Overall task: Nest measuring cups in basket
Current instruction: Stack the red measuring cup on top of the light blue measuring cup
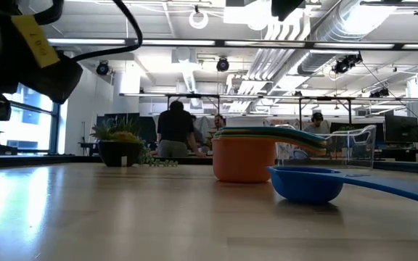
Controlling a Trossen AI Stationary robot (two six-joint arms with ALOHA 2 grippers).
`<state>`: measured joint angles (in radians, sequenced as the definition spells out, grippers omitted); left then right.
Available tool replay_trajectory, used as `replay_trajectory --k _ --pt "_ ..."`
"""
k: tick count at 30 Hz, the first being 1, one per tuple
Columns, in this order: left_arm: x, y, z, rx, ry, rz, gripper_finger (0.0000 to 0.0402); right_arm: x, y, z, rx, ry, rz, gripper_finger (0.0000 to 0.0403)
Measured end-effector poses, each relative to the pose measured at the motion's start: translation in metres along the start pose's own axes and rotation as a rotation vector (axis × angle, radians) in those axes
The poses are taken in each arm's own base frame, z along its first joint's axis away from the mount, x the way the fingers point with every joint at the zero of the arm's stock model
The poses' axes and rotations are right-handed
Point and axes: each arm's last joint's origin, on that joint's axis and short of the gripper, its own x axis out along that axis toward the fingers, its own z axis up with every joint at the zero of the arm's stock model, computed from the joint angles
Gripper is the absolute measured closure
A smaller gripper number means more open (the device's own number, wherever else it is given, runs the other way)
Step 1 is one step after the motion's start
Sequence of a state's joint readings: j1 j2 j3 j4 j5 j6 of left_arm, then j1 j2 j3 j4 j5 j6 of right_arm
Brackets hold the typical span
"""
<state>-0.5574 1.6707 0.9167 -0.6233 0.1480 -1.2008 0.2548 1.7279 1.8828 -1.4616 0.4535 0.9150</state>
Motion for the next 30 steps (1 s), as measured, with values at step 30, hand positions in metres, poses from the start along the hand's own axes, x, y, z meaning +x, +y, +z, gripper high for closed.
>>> replay_trajectory --k 30 --pt "-0.07 0.006 0.143 -0.38 -0.359 -0.569 0.0391 -0.001 -0.025 0.016 0.1 0.034 -0.079 0.0311"
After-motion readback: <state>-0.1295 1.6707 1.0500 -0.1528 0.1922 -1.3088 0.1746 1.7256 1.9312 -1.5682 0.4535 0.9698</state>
